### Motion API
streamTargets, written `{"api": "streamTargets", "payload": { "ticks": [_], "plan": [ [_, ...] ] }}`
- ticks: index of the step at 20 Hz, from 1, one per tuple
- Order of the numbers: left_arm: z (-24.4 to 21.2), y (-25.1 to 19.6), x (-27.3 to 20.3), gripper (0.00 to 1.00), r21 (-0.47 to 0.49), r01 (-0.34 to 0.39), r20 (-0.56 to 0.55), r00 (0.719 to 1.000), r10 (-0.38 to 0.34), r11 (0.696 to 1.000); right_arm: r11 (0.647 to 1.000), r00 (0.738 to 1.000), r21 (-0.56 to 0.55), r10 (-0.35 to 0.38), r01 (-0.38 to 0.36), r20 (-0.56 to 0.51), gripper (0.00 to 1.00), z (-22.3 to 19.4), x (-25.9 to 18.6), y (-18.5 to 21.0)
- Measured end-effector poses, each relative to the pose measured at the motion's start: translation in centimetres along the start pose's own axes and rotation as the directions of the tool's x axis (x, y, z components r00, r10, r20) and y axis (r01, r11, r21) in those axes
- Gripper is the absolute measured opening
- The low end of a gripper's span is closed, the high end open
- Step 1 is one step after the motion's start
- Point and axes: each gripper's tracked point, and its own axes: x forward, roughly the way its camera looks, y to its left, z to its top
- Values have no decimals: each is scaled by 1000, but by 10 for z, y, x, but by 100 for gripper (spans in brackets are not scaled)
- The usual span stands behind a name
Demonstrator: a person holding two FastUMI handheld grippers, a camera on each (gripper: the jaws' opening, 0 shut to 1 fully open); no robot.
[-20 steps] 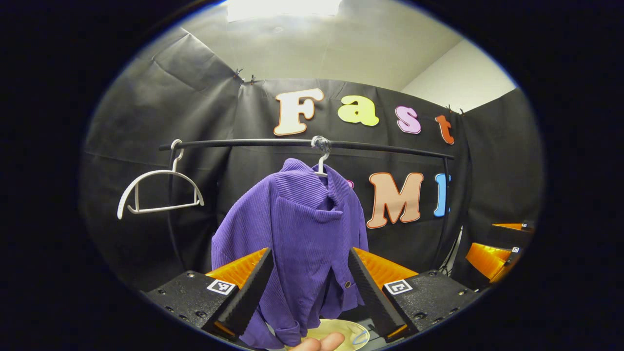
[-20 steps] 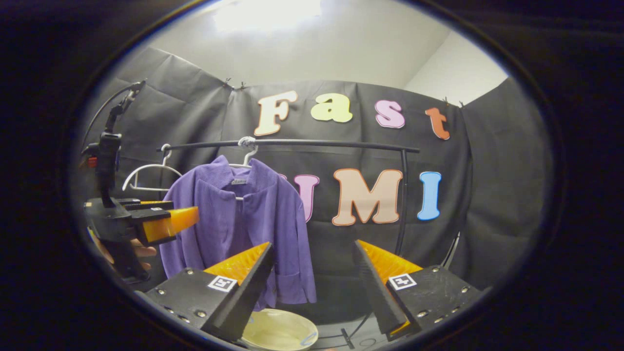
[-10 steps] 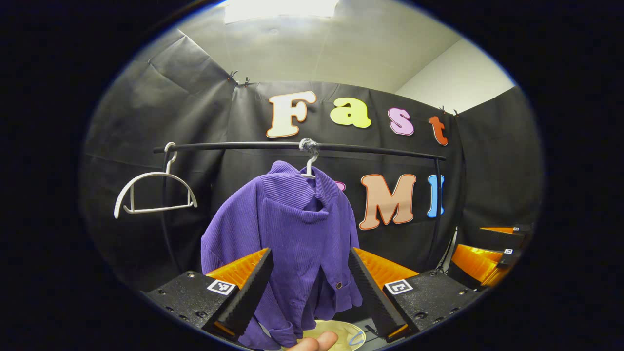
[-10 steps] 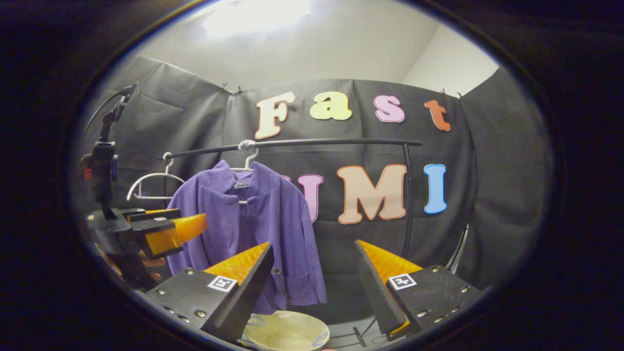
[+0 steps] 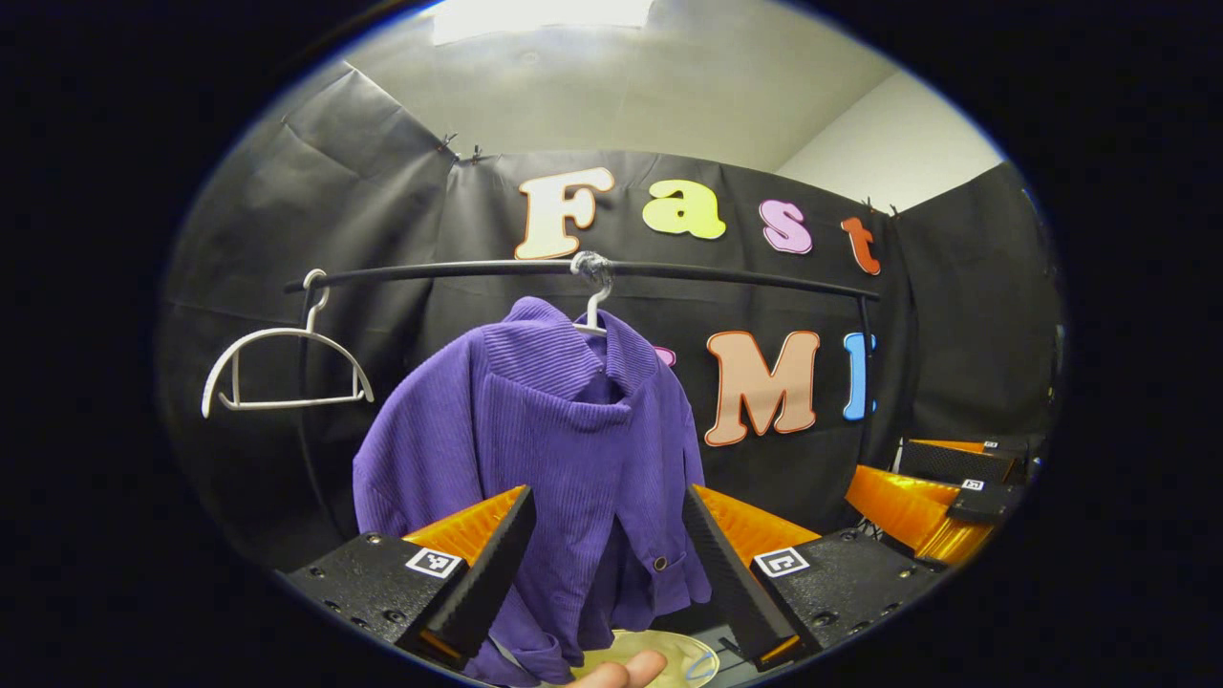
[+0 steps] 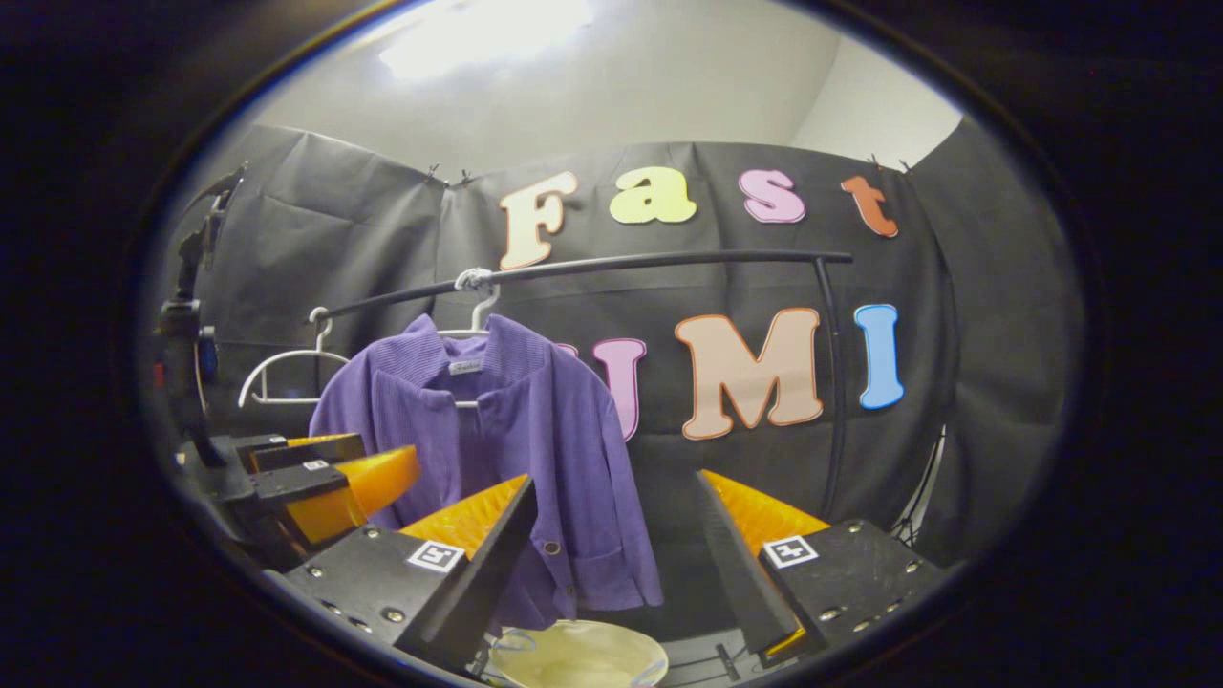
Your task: Grasp the clothes on the hanger with both hands and then place them into the laundry hamper below.
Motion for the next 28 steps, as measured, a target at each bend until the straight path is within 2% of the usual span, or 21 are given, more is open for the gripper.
{"api": "streamTargets", "payload": {
  "ticks": [2, 3, 5, 9, 11, 12, 15, 16, 18, 19, 20, 21, 22, 23, 24, 26, 27, 28],
  "plan": [
    [-9, 4, 9, 92, -6, -42, 3, 999, 42, 999, 1000, 1000, -4, 12, -12, -7, 96, -6, 15, 2],
    [-15, 7, 13, 95, -3, -66, 1, 998, 66, 998, 1000, 1000, -6, 20, -20, -9, 96, -9, 23, 3],
    [-28, 12, 23, 92, 14, -122, -6, 993, 122, 992, 999, 999, -5, 40, -40, -10, 98, -17, 43, 8],
    [-46, 16, 40, 92, 42, -214, -8, 977, 215, 976, 995, 994, 7, 96, -96, -49, 98, -42, 88, 20],
    [-49, 22, 53, 95, 69, -268, 3, 963, 268, 961, 993, 991, 20, 121, -120, -60, 97, -51, 109, 24],
    [-51, 27, 60, 92, 90, -296, 7, 955, 296, 951, 991, 989, 23, 135, -134, -66, 97, -56, 120, 27],
    [-57, 57, 77, 93, 77, -413, -1, 910, 414, 908, 974, 971, 7, 226, -226, -77, 96, -68, 145, 50],
    [-59, 63, 80, 94, 81, -429, -6, 902, 431, 900, 961, 958, 3, 274, -275, -89, 100, -73, 151, 64],
    [-58, 70, 88, 93, 92, -422, -5, 905, 425, 902, 951, 946, -5, 308, -310, -98, 93, -77, 164, 75],
    [-58, 75, 86, 94, 97, -417, -7, 908, 420, 904, 945, 940, -5, 326, -328, -100, 98, -80, 167, 82],
    [-55, 83, 83, 89, 104, -428, 2, 903, 430, 898, 936, 932, -11, 350, -353, -97, 93, -81, 170, 93],
    [-51, 93, 79, 79, 109, -445, 15, 895, 446, 889, 932, 929, -15, 359, -362, -93, 97, -82, 175, 103],
    [-54, 99, 77, 68, 102, -447, 1, 893, 449, 889, 939, 935, -14, 341, -344, -93, 93, -83, 182, 107],
    [-52, 101, 74, 57, 86, -439, -5, 898, 441, 894, 945, 941, -9, 325, -327, -95, 93, -84, 186, 111],
    [-46, 102, 74, 46, 68, -420, 3, 907, 421, 905, 948, 944, -1, 318, -319, -93, 98, -83, 193, 118],
    [-36, 105, 69, 24, 46, -390, 20, 921, 390, 919, 960, 957, -14, 277, -279, -83, 93, -80, 203, 124],
    [-34, 105, 67, 23, 36, -368, 23, 930, 367, 929, 966, 964, -34, 253, -257, -81, 93, -80, 209, 125],
    [-32, 100, 67, 17, 28, -335, 31, 942, 334, 942, 970, 969, -49, 235, -239, -74, 98, -78, 216, 125]
  ]
}}
